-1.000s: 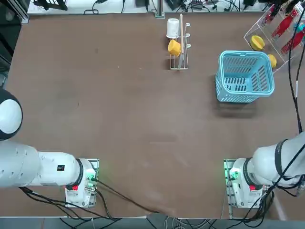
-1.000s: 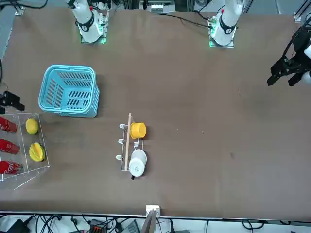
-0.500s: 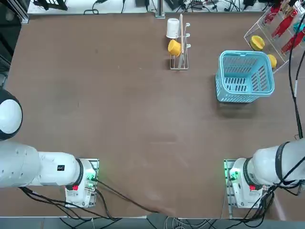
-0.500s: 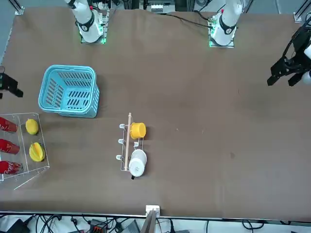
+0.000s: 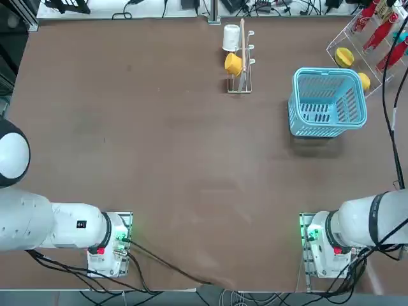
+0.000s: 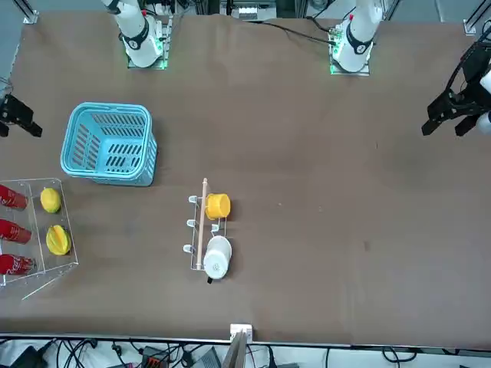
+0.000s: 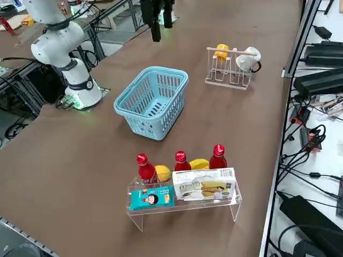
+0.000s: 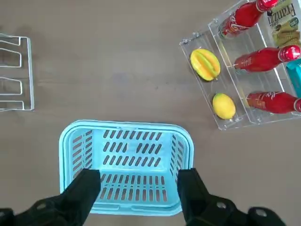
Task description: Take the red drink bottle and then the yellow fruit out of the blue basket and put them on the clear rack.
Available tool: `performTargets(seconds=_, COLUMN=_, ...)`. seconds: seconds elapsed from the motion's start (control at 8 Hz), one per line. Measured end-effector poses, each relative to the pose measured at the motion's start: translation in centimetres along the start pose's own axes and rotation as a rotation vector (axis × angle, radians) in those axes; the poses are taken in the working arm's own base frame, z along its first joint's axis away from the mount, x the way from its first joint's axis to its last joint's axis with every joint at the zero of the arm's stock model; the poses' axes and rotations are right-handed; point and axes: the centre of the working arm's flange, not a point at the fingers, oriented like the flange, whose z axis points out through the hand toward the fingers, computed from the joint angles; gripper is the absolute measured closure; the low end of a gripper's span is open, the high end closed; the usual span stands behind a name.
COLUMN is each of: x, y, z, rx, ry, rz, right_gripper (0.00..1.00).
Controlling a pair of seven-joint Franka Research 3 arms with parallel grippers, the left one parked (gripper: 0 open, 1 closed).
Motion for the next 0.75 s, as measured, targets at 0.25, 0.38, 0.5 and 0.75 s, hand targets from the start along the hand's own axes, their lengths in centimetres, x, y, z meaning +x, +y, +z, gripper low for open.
performTargets(seconds=0.25, x=-1.0, y=-1.2, z=0.7, rx=-0.001, ry=-0.020, rz=0.006, right_gripper=0.00)
performTargets(seconds=0.38, x=-1.9, y=-1.7, z=0.6, rx=0.000, ry=-0.024, rz=0.006, right_gripper=0.00)
performTargets(seconds=0.5, x=-2.8, y=-1.8, z=0.4, rx=0.002, ry=-0.024, rz=0.009, right_gripper=0.00)
performTargets(seconds=0.75, x=-3.7, y=-1.8, z=-0.1, rx=0.003, ry=-0.017, rz=0.010, right_gripper=0.00)
